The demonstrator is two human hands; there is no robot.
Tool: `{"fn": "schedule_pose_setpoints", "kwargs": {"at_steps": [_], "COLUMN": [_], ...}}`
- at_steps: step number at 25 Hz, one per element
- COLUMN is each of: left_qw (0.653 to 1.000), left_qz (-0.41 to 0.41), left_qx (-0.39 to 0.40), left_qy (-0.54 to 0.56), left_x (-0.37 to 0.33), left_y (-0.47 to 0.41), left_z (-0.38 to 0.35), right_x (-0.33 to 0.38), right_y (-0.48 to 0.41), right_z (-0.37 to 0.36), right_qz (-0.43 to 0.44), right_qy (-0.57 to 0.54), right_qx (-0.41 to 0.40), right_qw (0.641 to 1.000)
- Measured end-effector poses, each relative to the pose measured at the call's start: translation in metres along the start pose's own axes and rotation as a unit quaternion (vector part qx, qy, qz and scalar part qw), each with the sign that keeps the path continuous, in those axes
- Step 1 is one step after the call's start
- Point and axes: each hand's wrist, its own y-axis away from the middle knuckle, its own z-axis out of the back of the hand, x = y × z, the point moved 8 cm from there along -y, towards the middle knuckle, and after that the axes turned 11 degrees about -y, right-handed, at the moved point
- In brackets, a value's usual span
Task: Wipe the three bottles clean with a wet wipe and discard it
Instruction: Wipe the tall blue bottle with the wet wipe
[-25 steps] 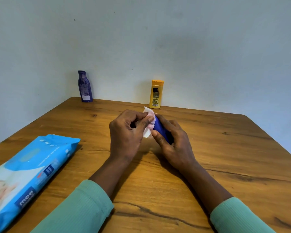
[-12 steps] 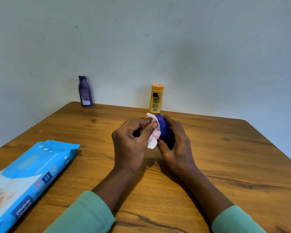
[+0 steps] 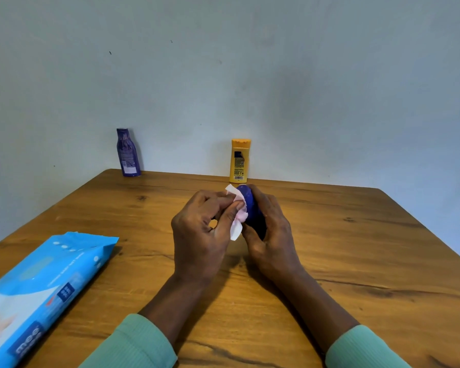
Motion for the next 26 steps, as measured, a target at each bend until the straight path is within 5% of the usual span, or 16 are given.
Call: {"fn": "schedule_pose_setpoints", "kwargs": {"at_steps": [6,21,26], "left_qw": [0.995,0.986,0.974], "left_qz": [0.07,0.1,0.123], "left_qx": [0.011,0.026,0.169], "left_qy": [0.075,0.128,0.093], "left_x": [0.007,0.018,0.045], "left_y": [0.002,-0.002,-0.003], "left_z": [-0.009,-0.011,-0.034], "right_x": [0.004,0.002,-0.012], "right_y": [0.0,0.001,-0.002], "right_z": [-0.001,-0.017,-0.006], "right_qz": [0.006,-0.047,-0.081], "right_qy": [-0.002,-0.071,-0.05], "right_qx": [-0.006,0.051,0.046], "right_qw": [1.0,0.995,0.994]}}
